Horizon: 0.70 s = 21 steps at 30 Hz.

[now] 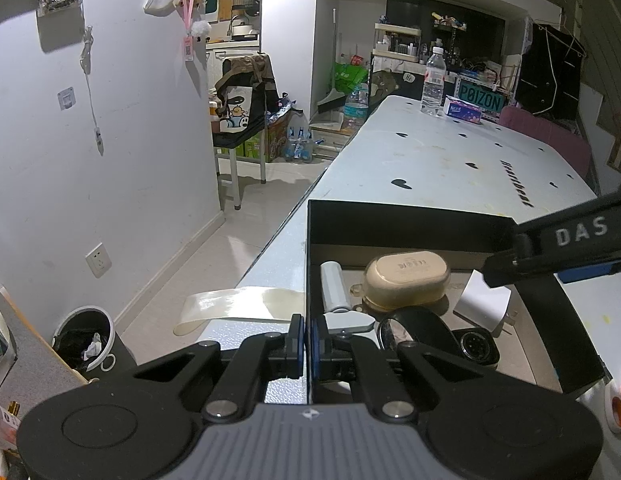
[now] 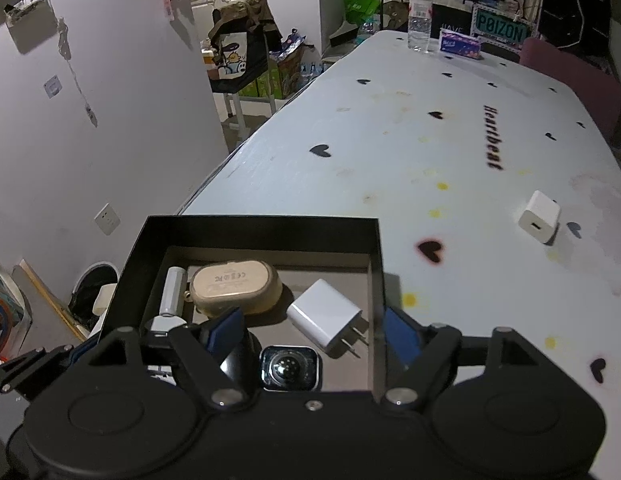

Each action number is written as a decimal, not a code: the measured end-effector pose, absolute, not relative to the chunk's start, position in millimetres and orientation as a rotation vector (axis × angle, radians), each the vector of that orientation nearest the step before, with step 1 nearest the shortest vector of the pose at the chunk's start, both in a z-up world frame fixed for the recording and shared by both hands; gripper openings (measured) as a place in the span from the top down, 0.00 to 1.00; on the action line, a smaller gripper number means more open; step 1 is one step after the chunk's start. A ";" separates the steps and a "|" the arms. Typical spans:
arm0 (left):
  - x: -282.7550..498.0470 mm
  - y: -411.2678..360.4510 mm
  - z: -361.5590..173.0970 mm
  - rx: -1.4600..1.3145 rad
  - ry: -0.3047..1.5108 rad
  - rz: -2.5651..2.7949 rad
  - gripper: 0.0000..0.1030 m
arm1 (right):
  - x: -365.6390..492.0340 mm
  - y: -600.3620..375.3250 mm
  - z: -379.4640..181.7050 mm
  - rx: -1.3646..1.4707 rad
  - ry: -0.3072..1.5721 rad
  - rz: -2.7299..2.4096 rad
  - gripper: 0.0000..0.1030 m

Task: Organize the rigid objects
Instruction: 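Carry the white charger into the box and open the right gripper, then reach the right gripper to the white tape measure and grasp it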

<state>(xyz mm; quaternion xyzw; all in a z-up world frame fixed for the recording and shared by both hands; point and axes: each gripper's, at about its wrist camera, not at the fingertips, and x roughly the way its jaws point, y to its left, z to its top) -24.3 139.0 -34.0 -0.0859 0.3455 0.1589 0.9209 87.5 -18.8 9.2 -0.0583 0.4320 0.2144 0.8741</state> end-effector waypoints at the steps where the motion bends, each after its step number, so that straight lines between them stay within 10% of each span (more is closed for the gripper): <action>1: -24.3 139.7 -33.7 -0.176 0.710 0.327 0.97 | 86.1 -21.6 10.9 -0.113 0.899 0.448 0.20; 21: -24.1 140.3 -35.0 -0.170 0.710 0.330 0.97 | 57.8 -94.4 35.4 -0.058 0.853 0.408 0.04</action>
